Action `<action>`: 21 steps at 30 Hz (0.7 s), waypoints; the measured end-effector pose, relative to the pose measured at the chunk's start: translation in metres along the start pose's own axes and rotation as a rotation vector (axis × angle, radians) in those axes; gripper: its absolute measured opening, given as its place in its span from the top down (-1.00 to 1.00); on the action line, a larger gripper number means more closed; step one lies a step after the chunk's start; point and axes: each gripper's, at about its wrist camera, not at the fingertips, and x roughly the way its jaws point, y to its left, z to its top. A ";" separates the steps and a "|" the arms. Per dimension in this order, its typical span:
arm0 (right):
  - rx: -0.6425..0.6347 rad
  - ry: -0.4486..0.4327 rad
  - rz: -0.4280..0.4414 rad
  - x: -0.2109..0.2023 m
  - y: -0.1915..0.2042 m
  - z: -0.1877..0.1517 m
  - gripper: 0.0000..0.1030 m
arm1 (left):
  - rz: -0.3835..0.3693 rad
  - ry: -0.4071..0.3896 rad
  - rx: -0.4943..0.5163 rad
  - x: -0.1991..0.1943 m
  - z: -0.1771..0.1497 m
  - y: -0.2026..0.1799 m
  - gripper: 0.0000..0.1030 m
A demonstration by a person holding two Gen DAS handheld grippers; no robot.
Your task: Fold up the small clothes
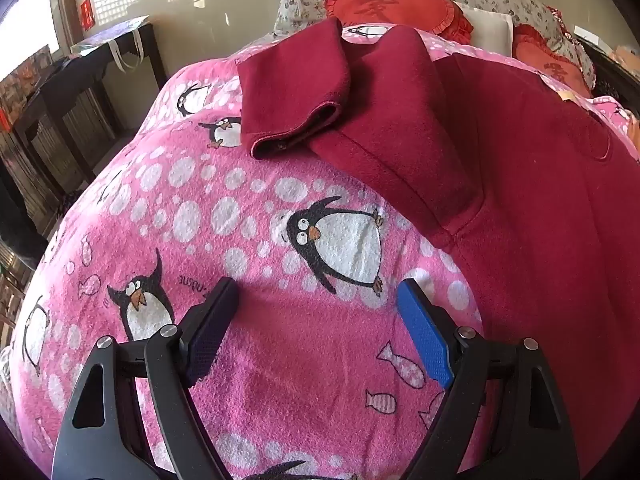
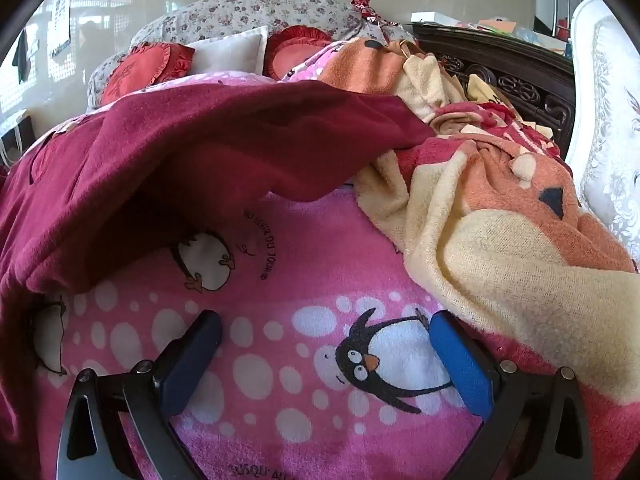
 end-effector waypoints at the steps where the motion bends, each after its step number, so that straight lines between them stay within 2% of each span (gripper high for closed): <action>1: -0.001 0.002 -0.001 0.000 0.000 0.000 -1.00 | 0.002 0.000 0.001 0.000 0.000 -0.001 -0.60; 9: -0.003 0.007 -0.004 0.000 0.000 0.001 -1.00 | -0.028 0.043 -0.004 -0.010 0.003 0.003 -0.59; 13: -0.032 0.042 -0.052 -0.004 0.010 0.006 -0.98 | -0.050 0.042 -0.017 -0.033 0.002 0.006 -0.59; 17: -0.095 0.065 -0.146 -0.040 0.024 0.004 -0.98 | -0.069 0.020 -0.012 -0.058 0.003 0.004 -0.59; 21: -0.121 0.078 -0.166 -0.079 0.031 0.007 -0.98 | -0.087 0.002 0.018 -0.081 0.004 -0.005 -0.59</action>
